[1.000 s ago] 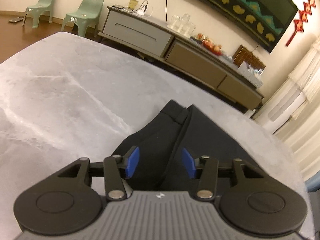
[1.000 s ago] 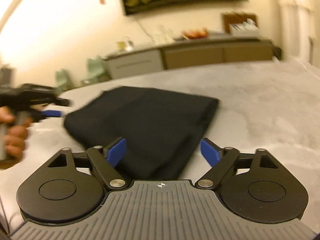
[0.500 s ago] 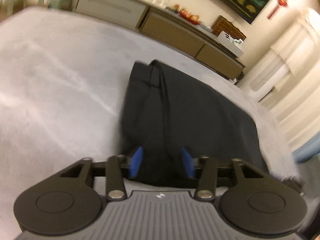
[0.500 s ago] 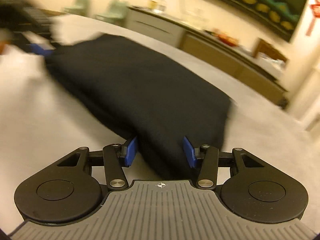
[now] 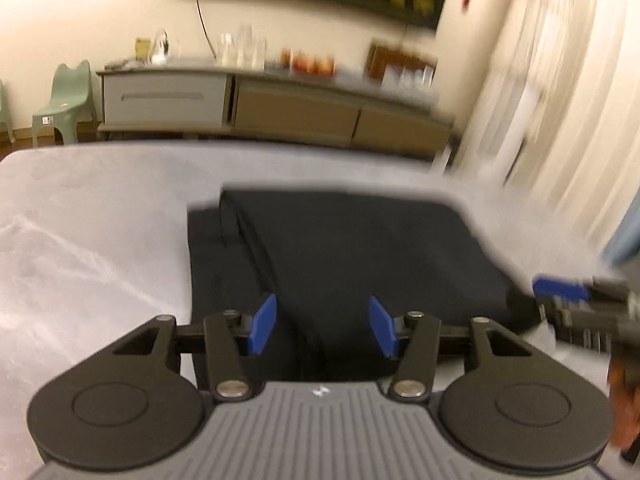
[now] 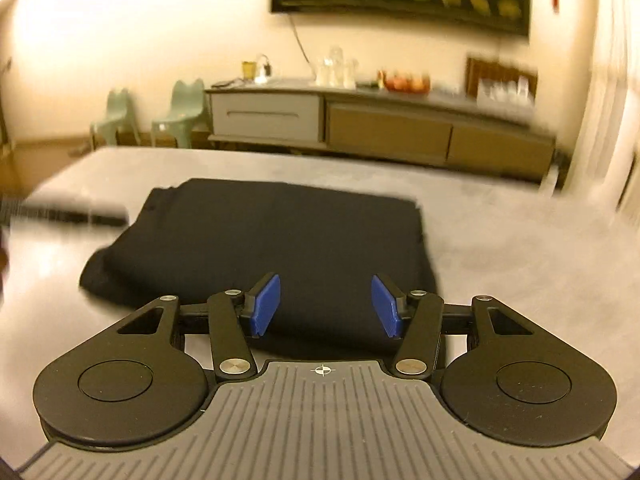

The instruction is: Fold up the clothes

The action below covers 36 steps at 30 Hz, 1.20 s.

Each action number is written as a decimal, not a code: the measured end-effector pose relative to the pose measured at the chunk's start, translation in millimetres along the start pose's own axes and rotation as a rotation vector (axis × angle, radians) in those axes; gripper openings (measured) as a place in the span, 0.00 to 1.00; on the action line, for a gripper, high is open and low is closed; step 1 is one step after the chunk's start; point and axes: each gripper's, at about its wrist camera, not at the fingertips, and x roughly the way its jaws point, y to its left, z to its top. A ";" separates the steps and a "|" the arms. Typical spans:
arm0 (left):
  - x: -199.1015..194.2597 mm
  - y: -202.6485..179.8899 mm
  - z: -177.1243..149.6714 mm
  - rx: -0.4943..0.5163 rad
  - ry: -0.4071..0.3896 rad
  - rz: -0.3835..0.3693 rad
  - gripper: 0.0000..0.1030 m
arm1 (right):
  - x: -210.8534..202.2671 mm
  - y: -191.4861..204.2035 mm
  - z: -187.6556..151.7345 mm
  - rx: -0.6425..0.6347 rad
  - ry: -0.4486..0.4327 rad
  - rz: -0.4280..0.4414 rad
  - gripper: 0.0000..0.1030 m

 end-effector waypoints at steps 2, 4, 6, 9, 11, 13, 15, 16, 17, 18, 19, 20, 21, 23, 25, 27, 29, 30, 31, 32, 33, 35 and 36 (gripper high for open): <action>18.3 3.2 -10.4 -0.016 0.061 0.001 0.67 | 26.5 -15.8 -15.8 0.051 0.063 0.006 0.55; 23.2 10.8 -10.5 -0.075 0.071 -0.012 0.72 | 31.7 -16.9 -23.6 -0.025 0.069 -0.020 0.58; 20.0 14.5 -9.7 -0.094 0.086 -0.011 0.72 | 22.7 -16.7 -19.5 -0.044 0.108 -0.024 0.59; 2.0 7.8 -7.1 -0.058 0.071 0.041 0.72 | -4.5 -17.2 -11.6 -0.075 0.130 -0.033 0.80; -18.0 -2.2 -3.9 -0.011 0.047 0.083 0.84 | -32.5 -13.4 -8.7 -0.123 0.110 -0.042 0.95; -41.5 -15.2 -4.6 0.032 0.006 0.113 1.00 | -54.8 -12.1 -11.4 -0.150 0.100 -0.052 0.97; -56.5 -23.8 -11.7 0.005 -0.026 0.115 1.00 | -70.5 -15.3 -20.6 -0.148 0.086 -0.057 0.98; -61.9 -27.0 -16.4 -0.019 -0.033 0.113 1.00 | -77.1 -18.1 -28.3 -0.133 0.071 -0.065 0.99; -66.6 -30.3 -21.2 -0.042 -0.037 0.115 1.00 | -83.7 -21.2 -37.0 -0.114 0.056 -0.077 0.99; -67.7 -34.7 -27.5 -0.053 -0.028 0.131 1.00 | -86.2 -21.9 -39.5 -0.099 0.057 -0.092 0.99; -68.8 -39.0 -33.7 -0.065 -0.019 0.146 1.00 | -86.3 -21.4 -38.2 -0.085 0.070 -0.109 0.95; -70.3 -43.4 -39.7 -0.074 -0.015 0.164 1.00 | -86.4 -20.8 -37.0 -0.072 0.082 -0.127 0.95; -73.5 -48.3 -44.2 -0.070 -0.038 0.190 1.00 | -91.2 -18.9 -34.5 -0.069 0.063 -0.120 0.96; -78.2 -58.4 -50.4 -0.053 -0.075 0.227 1.00 | -104.8 -14.1 -29.1 -0.069 -0.004 -0.084 0.99; -79.7 -67.9 -52.1 -0.020 -0.097 0.253 1.00 | -104.7 -12.3 -28.8 -0.057 -0.004 -0.073 0.99; -78.9 -74.7 -51.5 0.005 -0.110 0.277 1.00 | -102.2 -10.9 -29.1 -0.044 0.009 -0.065 0.99; -77.0 -77.5 -52.3 0.011 -0.084 0.249 1.00 | -99.8 -9.6 -29.4 -0.032 0.022 -0.057 0.99; -76.2 -78.7 -52.8 0.012 -0.072 0.233 1.00 | -98.5 -8.9 -29.6 -0.025 0.029 -0.053 0.99; -75.6 -78.7 -53.6 0.005 -0.067 0.210 1.00 | -97.3 -8.2 -29.8 -0.019 0.035 -0.048 0.99; -74.2 -79.0 -53.7 -0.003 -0.066 0.192 1.00 | -96.8 -6.4 -29.6 -0.019 0.035 -0.047 0.99; -73.4 -80.1 -54.5 -0.005 -0.065 0.180 1.00 | -96.6 -4.0 -29.3 -0.021 0.031 -0.047 0.99; -71.1 -81.5 -52.9 -0.006 -0.064 0.169 1.00 | -95.9 0.4 -29.0 -0.027 0.028 -0.049 0.99; -70.2 -82.2 -52.6 -0.003 -0.066 0.166 1.00 | -94.9 2.0 -29.3 -0.031 0.030 -0.051 0.99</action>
